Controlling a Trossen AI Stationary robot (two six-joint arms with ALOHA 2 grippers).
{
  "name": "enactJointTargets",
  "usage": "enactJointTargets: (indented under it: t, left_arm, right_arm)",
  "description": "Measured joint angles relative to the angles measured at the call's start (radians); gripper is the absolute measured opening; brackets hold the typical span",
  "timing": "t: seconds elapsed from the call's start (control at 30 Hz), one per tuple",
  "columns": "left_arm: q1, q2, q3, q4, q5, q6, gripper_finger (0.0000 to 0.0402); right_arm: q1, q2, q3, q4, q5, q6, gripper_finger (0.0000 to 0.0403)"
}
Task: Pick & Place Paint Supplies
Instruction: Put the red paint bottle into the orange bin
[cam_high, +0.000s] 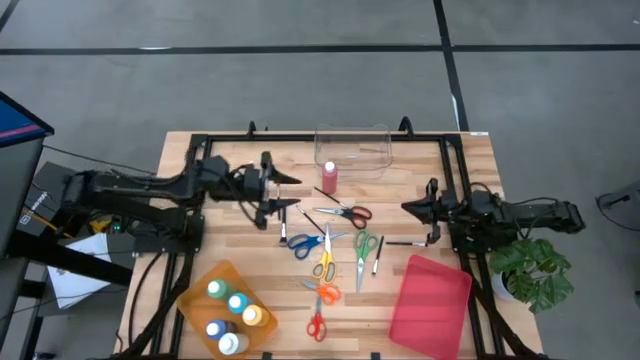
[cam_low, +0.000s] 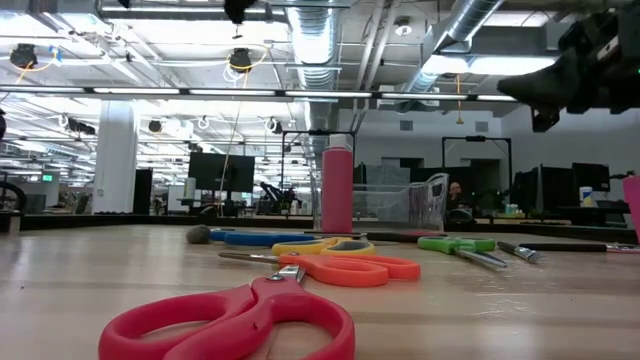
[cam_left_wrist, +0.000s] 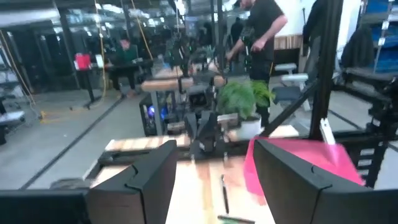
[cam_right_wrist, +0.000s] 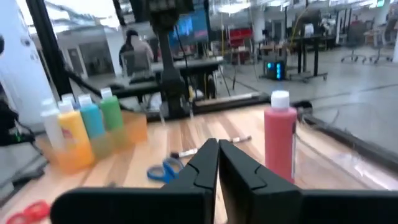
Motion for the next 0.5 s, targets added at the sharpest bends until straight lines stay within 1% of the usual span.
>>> enactJointTargets:
  t: [0.07, 0.27, 0.5]
  left_arm:
    - [0.04, 0.058, -0.002, 0.063, 0.04, 0.0, 0.021]
    - [0.156, 0.2, -0.002, 0.233, 0.146, -0.03, 0.0215]
    - [0.236, 0.293, -0.001, 0.337, 0.155, -0.028, 0.022]
  right_arm:
    - [0.0, 0.002, 0.0, -0.031, 0.0, -0.013, 0.0008]
    - [0.0, 0.001, 0.0, -0.039, 0.0, -0.017, 0.0009]
    - [0.0, 0.001, 0.0, -0.039, 0.0, 0.003, 0.0008]
